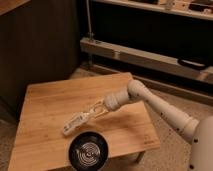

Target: Place the bottle in the ceramic bowl

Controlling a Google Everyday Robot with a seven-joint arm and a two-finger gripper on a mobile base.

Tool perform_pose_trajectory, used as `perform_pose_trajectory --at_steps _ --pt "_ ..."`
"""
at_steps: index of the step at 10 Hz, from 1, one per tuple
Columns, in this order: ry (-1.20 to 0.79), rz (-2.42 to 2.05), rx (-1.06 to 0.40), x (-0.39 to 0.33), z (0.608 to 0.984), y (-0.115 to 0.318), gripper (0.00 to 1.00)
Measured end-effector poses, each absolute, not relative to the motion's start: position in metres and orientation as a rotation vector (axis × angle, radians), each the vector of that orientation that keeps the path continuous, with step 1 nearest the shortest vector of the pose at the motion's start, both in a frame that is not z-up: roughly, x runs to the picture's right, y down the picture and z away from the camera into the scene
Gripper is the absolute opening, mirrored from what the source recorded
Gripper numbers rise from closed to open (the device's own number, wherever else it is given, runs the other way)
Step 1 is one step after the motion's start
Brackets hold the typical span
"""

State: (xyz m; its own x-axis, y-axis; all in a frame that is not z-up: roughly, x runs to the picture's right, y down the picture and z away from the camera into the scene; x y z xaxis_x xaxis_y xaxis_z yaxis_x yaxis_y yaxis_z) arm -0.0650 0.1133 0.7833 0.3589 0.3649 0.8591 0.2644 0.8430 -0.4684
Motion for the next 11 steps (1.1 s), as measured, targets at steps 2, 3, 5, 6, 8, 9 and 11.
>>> perform_pose_trajectory --at_steps 2,3,5,6,8,9,11 --pt "-1.241 0.071 -0.577 -0.07 0.771 0.104 0.0" --pt "-1.246 0.066 -0.568 -0.07 0.764 0.099 0.0" --pt "-1.25 0.049 -0.565 -0.061 0.738 0.094 0.0" --pt "-1.252 0.043 -0.578 -0.058 0.73 0.097 0.0" --pt "-1.248 0.041 -0.635 -0.042 0.717 0.114 0.0" --pt "-1.241 0.042 -0.662 -0.033 0.713 0.123 0.0" --pt "-1.222 0.049 -0.714 -0.01 0.705 0.144 0.0"
